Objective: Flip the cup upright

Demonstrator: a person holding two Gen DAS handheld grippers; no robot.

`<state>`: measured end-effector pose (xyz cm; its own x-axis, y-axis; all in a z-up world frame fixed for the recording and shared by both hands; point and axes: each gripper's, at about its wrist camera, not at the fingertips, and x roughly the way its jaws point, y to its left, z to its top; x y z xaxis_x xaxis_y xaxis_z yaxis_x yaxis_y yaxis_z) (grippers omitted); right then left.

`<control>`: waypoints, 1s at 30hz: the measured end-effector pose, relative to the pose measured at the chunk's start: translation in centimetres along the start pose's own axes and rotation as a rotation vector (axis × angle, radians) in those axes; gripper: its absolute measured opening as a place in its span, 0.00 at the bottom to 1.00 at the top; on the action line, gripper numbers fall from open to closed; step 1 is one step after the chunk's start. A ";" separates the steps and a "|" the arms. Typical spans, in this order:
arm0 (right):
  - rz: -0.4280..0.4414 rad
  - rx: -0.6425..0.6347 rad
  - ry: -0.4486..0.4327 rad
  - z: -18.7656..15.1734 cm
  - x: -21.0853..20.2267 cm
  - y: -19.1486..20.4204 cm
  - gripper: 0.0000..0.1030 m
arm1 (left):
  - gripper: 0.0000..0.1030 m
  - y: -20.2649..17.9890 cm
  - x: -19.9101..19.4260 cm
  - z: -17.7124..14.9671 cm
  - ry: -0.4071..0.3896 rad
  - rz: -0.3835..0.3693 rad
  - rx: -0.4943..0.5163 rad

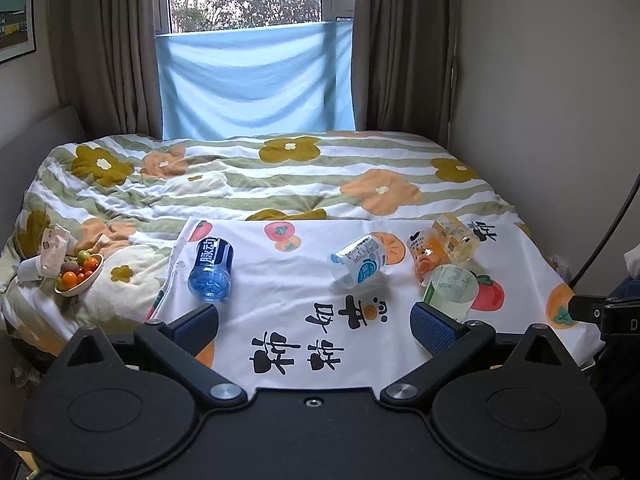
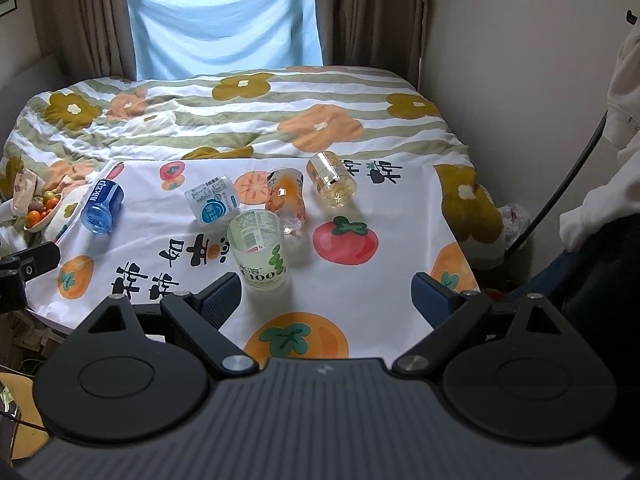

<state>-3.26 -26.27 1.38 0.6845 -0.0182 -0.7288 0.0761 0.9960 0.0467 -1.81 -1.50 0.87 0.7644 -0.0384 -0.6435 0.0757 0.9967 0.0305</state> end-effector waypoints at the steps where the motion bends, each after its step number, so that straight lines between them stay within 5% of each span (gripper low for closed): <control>1: 0.000 0.000 0.002 0.0 0.1 0.0 1.00 | 1.00 0.0 0.0 0.0 0.000 0.004 0.003; 30: 0.007 -0.001 0.013 0.2 0.6 1.0 1.00 | 1.00 0.5 0.4 0.1 0.001 0.006 -0.001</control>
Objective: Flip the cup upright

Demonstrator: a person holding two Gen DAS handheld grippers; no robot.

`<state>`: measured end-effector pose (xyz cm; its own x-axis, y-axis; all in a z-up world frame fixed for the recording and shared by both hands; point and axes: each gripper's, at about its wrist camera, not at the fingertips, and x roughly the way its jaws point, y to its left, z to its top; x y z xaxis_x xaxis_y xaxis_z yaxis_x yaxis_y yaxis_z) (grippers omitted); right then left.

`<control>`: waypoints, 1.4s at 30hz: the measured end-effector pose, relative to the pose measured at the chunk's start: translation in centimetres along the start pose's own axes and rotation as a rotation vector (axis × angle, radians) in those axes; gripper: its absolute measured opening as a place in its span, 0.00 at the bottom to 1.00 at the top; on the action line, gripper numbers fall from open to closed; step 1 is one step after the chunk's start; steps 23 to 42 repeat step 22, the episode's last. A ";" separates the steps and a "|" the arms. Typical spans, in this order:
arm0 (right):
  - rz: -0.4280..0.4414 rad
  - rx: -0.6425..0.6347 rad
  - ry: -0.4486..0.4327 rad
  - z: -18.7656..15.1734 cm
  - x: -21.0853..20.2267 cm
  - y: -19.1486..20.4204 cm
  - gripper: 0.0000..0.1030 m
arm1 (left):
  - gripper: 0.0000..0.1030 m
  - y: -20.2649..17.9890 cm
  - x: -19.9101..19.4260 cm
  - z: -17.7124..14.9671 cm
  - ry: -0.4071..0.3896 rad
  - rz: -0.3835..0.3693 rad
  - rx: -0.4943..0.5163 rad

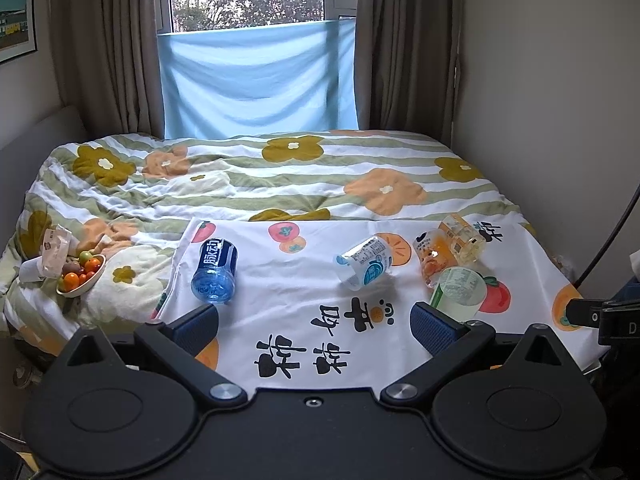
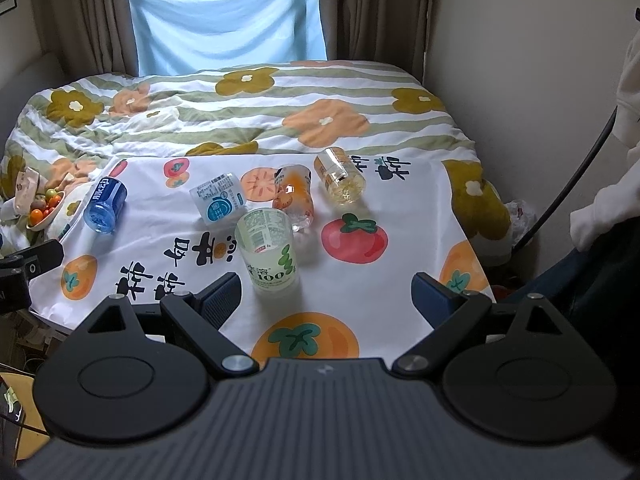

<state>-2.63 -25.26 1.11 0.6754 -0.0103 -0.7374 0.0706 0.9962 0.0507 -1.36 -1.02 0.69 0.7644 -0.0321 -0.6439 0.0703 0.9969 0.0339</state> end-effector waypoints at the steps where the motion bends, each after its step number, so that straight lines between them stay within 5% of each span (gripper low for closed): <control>1: 0.000 0.002 0.000 0.0 0.0 0.0 1.00 | 1.00 0.0 0.0 0.1 0.000 -0.001 0.001; 42: 0.004 0.003 0.000 0.0 0.0 0.0 1.00 | 1.00 -0.4 -0.2 0.4 -0.042 0.006 0.014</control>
